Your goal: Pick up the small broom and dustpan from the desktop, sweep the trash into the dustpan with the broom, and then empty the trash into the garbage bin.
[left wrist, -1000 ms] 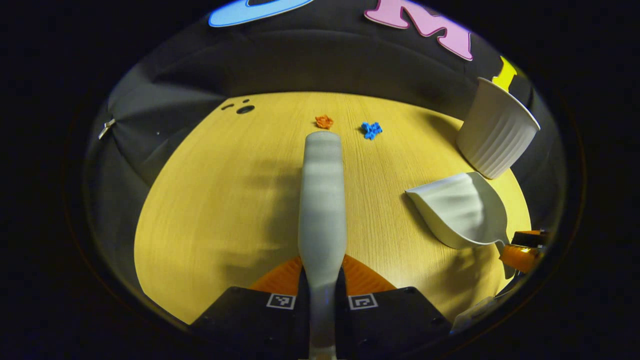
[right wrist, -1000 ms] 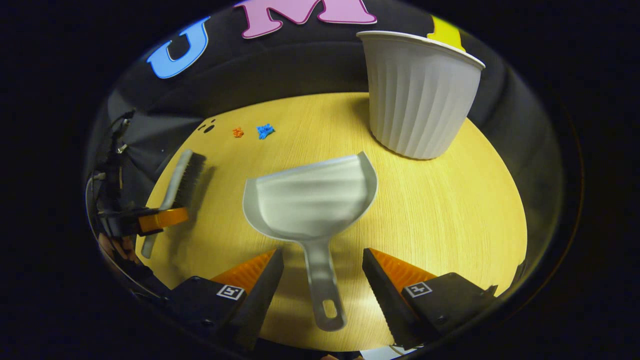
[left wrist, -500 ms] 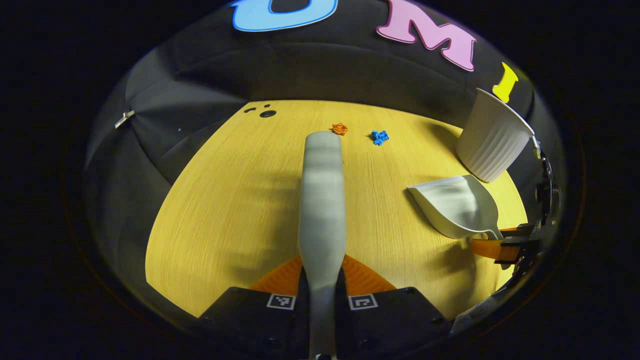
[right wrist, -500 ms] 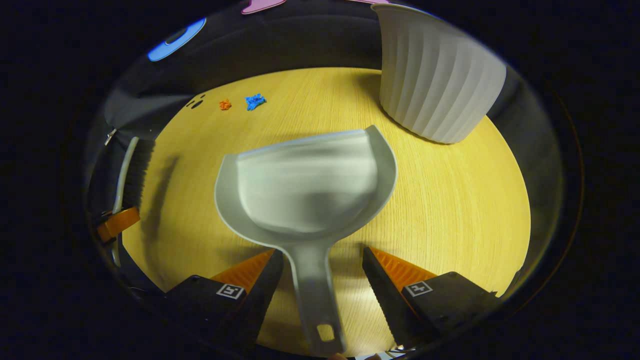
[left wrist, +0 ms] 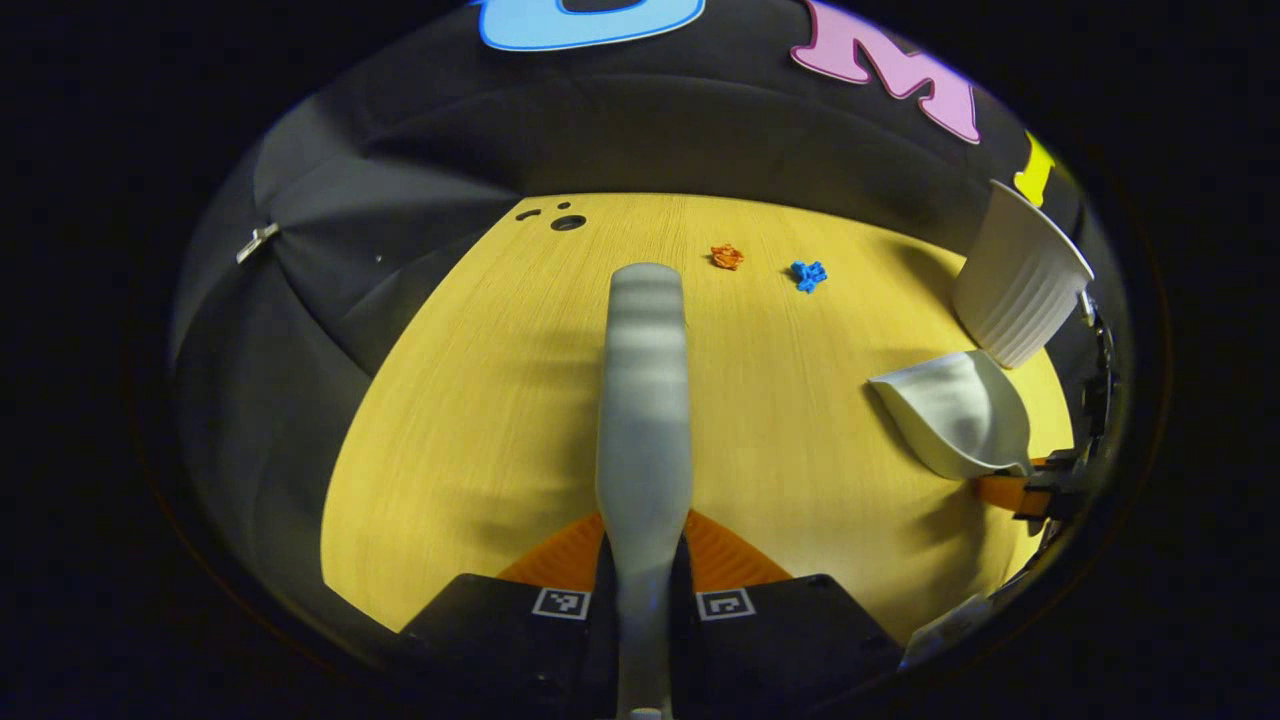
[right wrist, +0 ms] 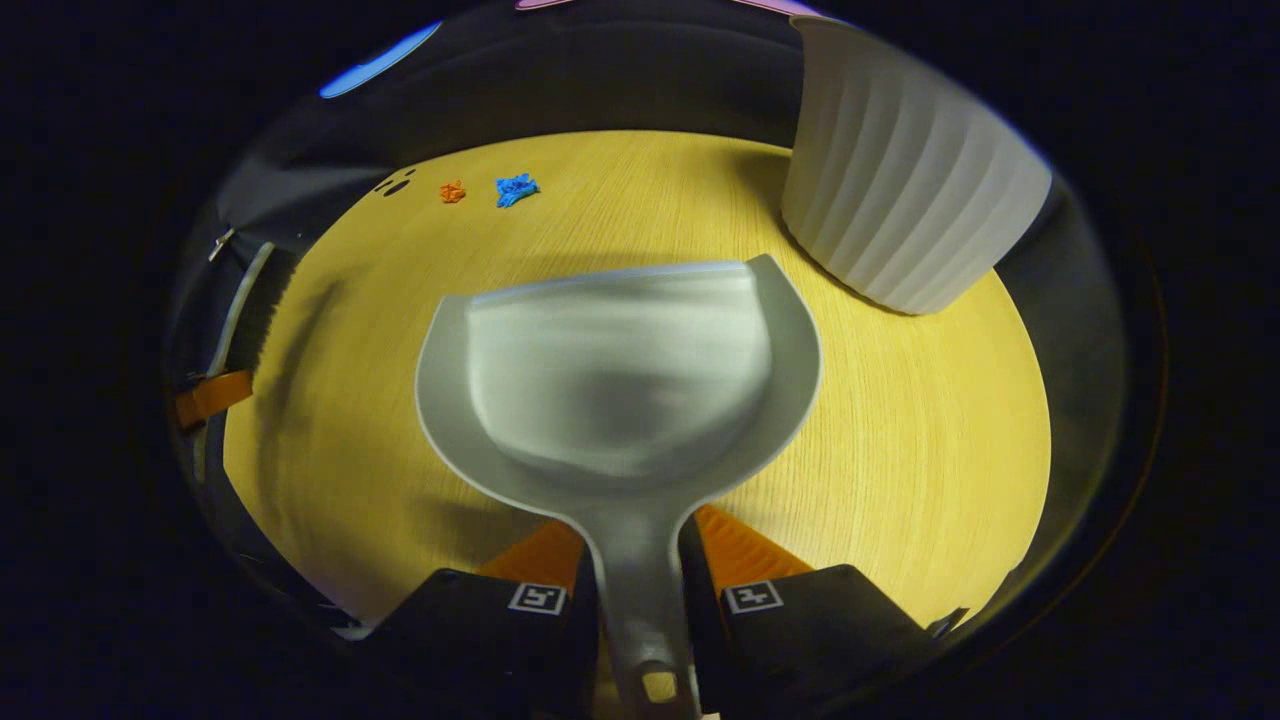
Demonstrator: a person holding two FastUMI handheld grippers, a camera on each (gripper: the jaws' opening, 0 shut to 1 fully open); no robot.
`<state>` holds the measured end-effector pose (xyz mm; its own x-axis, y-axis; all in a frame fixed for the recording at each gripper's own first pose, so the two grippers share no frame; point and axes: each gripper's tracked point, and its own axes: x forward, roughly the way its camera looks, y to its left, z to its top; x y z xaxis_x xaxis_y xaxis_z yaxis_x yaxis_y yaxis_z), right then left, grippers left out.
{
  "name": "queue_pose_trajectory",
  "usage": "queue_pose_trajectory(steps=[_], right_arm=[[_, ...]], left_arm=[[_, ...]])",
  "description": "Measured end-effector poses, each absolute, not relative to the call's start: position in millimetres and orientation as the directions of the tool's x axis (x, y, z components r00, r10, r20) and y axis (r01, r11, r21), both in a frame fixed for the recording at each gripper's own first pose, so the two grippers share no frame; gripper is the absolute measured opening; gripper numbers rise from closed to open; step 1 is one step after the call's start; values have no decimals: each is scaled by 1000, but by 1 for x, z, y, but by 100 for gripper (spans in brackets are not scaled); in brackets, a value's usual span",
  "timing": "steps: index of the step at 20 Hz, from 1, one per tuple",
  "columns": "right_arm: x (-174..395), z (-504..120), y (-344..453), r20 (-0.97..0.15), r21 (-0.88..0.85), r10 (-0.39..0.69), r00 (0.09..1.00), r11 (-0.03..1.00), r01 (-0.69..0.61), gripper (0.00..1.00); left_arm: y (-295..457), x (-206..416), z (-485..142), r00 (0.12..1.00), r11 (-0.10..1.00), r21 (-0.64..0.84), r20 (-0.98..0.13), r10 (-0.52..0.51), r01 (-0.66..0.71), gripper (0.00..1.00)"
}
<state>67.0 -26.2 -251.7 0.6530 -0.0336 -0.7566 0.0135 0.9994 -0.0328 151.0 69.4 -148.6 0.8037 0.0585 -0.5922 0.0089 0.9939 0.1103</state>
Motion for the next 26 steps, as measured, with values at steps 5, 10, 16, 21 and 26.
queue_pose_trajectory(steps=[5, 10, 16, 21, 26], right_arm=[[65, -254, -26, -776, -12, 28, 630, 998, -58, 36], [67, -250, -36, -782, -45, 44, 622, 991, -128, 31], [77, -250, -41, -787, -64, 74, 613, 978, -200, 35], [76, -251, -43, -794, -71, 82, 602, 972, -226, 35], [78, -251, -45, -797, -77, 85, 598, 967, -241, 35]], left_arm=[[92, 219, -133, 802, 984, 171, -593, 64, 48, 24], [96, 307, -111, 803, 960, 256, -592, 60, 117, 24], [55, 387, -110, 787, 828, 455, -617, 28, 328, 22], [14, 420, -102, 789, 689, 564, -614, -19, 455, 24], [-40, 420, -104, 717, 547, 544, -678, -159, 636, 22]])
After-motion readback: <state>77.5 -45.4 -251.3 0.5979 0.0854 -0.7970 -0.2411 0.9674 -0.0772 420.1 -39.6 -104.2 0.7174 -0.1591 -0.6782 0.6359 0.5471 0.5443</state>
